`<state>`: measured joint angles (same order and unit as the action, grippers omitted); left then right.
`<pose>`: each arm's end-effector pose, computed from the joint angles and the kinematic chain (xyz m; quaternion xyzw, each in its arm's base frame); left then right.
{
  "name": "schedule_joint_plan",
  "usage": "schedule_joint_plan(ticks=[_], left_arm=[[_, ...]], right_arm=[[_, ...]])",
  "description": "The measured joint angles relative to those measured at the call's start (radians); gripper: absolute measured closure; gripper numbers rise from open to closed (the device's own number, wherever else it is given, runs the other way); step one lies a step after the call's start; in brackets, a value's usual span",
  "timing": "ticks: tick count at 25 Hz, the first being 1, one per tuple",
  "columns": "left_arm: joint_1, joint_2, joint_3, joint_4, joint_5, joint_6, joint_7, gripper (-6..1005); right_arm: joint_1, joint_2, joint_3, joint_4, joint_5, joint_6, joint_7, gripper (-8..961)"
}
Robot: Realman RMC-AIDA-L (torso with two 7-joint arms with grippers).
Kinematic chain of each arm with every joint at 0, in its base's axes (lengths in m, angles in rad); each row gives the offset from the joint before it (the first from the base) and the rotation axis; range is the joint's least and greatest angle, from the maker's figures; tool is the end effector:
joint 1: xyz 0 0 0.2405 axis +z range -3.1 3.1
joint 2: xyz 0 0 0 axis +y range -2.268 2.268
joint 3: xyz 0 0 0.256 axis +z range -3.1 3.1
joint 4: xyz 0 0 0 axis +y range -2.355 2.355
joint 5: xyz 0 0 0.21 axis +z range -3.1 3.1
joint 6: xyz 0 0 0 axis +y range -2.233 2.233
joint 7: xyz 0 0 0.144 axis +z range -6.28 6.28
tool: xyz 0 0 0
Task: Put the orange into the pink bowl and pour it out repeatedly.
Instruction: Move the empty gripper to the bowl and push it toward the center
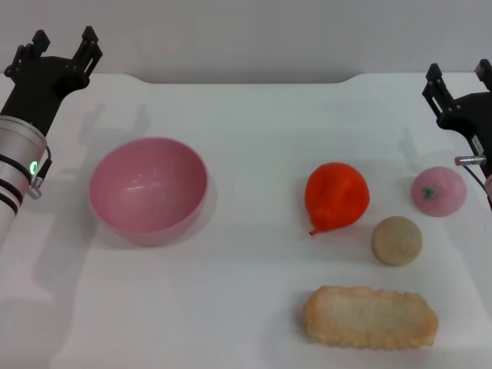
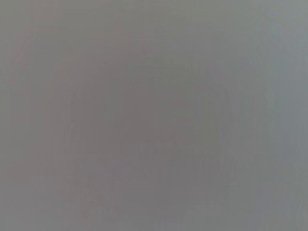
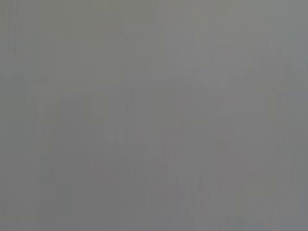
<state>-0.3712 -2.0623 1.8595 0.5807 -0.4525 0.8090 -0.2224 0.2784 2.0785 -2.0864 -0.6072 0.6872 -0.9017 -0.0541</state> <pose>-0.2778 0.3772 -0.0019 -0.6726 -0.2858 -0.3613 0.5792 0.2853 0.3377 -0.0293 -0.6869 0.2495 0.3133 0.6064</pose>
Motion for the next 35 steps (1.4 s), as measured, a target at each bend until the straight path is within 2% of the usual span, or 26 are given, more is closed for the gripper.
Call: schedule_joint_plan(ticks=[11,14,16,18,19,20,21,22,23,24,25,26,28,29,31,35], left_arm=[[-0.001,0.000,0.003,0.007,0.000,-0.006,0.000,207],[0.019,0.013,0.010,0.098,0.008,-0.112,0.001,208],[0.058,0.031,0.005,0.233,0.037,-0.253,0.005,208],[0.058,0.031,0.005,0.233,0.037,-0.253,0.005,208],[0.082,0.042,-0.006,0.332,0.064,-0.356,0.008,208],[0.082,0.042,-0.006,0.332,0.064,-0.356,0.008,208],[0.129,0.062,-0.071,0.629,0.134,-0.753,0.012,207],[0.129,0.062,-0.071,0.629,0.134,-0.753,0.012,207],[0.134,0.066,-0.099,0.710,0.147,-0.909,0.019,207],[0.134,0.066,-0.099,0.710,0.147,-0.909,0.019,207],[0.095,0.052,-0.191,0.871,0.158,-1.326,0.082,207],[0.066,0.035,-0.240,0.908,0.159,-1.489,0.134,207],[0.027,0.008,-0.306,0.948,0.159,-1.707,0.212,209],[0.015,0.002,-0.319,0.964,0.157,-1.798,0.237,211],[0.010,0.001,-0.315,0.990,0.151,-1.888,0.248,213],[0.027,0.002,-0.268,1.070,0.147,-1.927,0.253,214]], right_arm=[[-0.001,0.000,-0.004,0.004,0.000,0.000,0.004,206],[0.000,0.000,-0.004,0.005,0.000,0.000,0.004,208],[0.000,-0.001,-0.003,0.004,0.000,0.001,0.004,208],[-0.001,-0.001,-0.002,0.003,0.001,0.005,0.005,209],[-0.001,-0.001,-0.002,0.002,0.001,0.012,0.005,210],[0.000,-0.002,0.000,-0.001,0.001,0.028,0.006,210],[0.000,-0.002,0.000,-0.001,0.001,0.028,0.006,210],[0.002,-0.002,0.001,-0.002,0.001,0.037,0.006,211],[0.003,-0.003,0.001,-0.002,0.001,0.043,0.006,211],[0.005,-0.003,0.001,-0.002,0.001,0.048,0.006,212],[0.007,-0.004,0.002,-0.003,0.001,0.051,0.007,212],[0.008,-0.004,0.002,-0.003,0.001,0.052,0.007,212],[0.010,-0.005,0.002,-0.005,0.001,0.053,0.008,213],[0.011,-0.005,0.002,-0.005,0.001,0.053,0.008,214],[0.012,-0.005,0.002,-0.007,0.001,0.053,0.008,214],[0.013,-0.006,0.002,-0.006,0.001,0.054,0.008,216]])
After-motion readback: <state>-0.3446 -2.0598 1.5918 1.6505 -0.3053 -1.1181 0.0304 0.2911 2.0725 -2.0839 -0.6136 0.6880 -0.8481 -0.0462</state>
